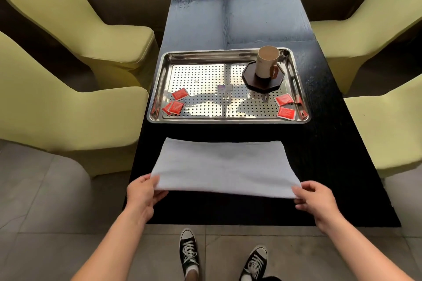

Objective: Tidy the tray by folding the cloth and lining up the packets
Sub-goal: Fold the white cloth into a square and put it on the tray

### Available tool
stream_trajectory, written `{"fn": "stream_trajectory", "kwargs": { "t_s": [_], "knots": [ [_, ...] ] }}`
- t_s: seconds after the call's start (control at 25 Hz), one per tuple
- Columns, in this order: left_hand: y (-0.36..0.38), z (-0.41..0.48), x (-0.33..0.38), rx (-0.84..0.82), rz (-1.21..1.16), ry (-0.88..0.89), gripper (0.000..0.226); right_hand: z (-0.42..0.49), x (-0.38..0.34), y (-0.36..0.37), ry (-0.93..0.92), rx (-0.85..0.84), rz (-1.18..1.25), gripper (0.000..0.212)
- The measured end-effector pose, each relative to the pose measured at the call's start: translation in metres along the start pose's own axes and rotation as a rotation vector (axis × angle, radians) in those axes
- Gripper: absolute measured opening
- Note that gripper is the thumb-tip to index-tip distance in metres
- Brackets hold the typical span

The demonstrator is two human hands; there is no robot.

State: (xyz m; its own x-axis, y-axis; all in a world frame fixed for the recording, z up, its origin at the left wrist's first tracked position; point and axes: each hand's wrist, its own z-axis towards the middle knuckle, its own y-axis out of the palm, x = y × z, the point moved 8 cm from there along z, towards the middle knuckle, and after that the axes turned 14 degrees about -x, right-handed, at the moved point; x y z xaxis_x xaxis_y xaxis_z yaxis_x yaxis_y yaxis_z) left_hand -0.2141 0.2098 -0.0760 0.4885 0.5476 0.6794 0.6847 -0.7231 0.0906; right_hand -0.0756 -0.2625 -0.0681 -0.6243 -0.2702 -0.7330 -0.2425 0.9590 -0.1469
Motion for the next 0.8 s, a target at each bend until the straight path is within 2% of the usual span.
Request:
{"fn": "stream_trajectory", "kwargs": {
  "t_s": [0.12, 0.28, 0.32, 0.4, 0.48, 0.52, 0.6, 0.72, 0.8],
  "knots": [
    [-0.033, 0.001, -0.051, 0.103, 0.069, -0.161, 0.018, -0.002, 0.046, 0.014, 0.125, -0.007, 0.0, 0.005],
    [-0.046, 0.002, -0.064, 0.113, 0.158, -0.163, 0.025, -0.004, 0.056, 0.016, 0.129, 0.043, -0.031, 0.014],
    [-0.045, 0.002, -0.059, 0.127, 0.194, -0.137, 0.024, -0.005, 0.05, 0.015, 0.12, 0.061, -0.118, 0.018],
    [-0.042, -0.002, -0.044, 0.165, 0.29, -0.052, 0.02, -0.012, 0.031, 0.009, 0.084, 0.151, -0.45, 0.023],
    [-0.032, -0.013, -0.025, 0.198, 0.428, 0.035, 0.017, -0.02, 0.006, 0.015, -0.055, 0.216, -0.64, 0.027],
    [-0.024, -0.021, -0.015, 0.209, 0.497, 0.08, 0.014, -0.023, -0.004, 0.026, -0.122, 0.195, -0.617, 0.027],
    [-0.003, -0.037, 0.004, 0.201, 0.568, 0.178, 0.009, -0.022, -0.012, 0.062, -0.167, 0.03, -0.406, 0.025],
    [0.039, -0.062, 0.028, 0.147, 0.647, 0.343, 0.01, -0.024, -0.01, 0.113, -0.091, -0.199, 0.001, 0.018],
    [0.077, -0.08, 0.041, 0.103, 0.768, 0.479, 0.011, -0.024, -0.013, 0.128, -0.039, -0.252, 0.111, 0.015]
  ]
}}
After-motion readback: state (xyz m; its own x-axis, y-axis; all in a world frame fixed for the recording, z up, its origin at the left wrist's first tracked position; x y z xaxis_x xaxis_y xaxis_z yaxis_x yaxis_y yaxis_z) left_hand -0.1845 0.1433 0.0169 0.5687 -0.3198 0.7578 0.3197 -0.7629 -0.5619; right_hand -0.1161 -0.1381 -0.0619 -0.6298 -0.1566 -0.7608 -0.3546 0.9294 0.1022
